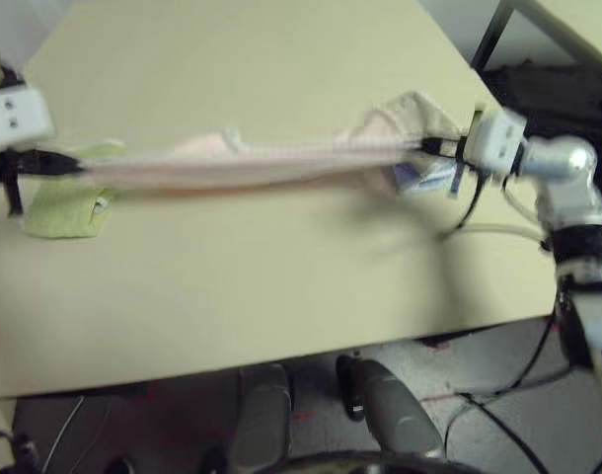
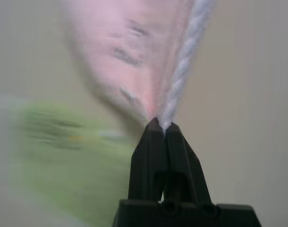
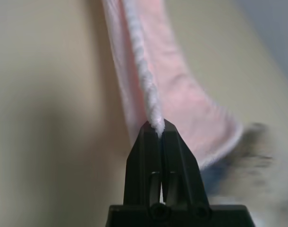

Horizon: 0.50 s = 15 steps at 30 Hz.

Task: Fold the towel and set it aside.

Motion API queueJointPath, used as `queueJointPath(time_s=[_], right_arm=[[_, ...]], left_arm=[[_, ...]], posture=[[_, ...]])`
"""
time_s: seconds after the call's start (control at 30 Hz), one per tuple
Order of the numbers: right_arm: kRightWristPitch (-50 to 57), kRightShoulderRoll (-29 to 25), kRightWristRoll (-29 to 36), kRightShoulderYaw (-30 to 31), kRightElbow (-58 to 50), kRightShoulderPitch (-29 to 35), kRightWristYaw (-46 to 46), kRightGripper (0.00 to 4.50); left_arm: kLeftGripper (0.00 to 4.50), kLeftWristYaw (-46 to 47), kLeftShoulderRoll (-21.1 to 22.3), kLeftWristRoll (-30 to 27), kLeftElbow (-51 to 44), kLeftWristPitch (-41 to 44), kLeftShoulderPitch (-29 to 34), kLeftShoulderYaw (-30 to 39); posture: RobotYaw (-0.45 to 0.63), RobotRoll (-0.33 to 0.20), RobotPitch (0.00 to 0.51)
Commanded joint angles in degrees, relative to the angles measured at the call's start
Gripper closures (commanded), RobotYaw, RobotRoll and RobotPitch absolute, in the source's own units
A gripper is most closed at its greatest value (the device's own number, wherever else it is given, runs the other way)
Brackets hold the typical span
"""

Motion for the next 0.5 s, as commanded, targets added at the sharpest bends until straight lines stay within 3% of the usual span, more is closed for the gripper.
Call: queueJointPath(time_s=[0.03,0.2,0.37,0.5], right_arm=[[-0.2,-2.9,0.6,-0.9,-5.3,4.1,0.2,4.5],[-3.4,-4.7,0.1,0.1,-5.8,8.3,0.7,4.5],[-6.0,-5.8,-0.5,0.7,-5.1,11.2,0.7,4.5],[-5.6,-7.2,-1.8,1.8,-5.4,14.3,0.9,4.5]], left_arm=[[4.49,-0.7,4.5,-9.4,-9.9,2.3,13.7,5.6],[4.49,-0.7,4.8,-17.3,-23.4,6.7,33.3,15.8],[4.49,0.9,1.4,-17.5,-34.6,10.7,47.6,25.0],[4.49,3.8,-2.2,-16.3,-42.4,13.5,54.6,29.0]], posture=[[0.0,0.0,0.219],[0.01,0.0,0.22],[0.01,0.0,0.218],[0.01,0.0,0.218]])
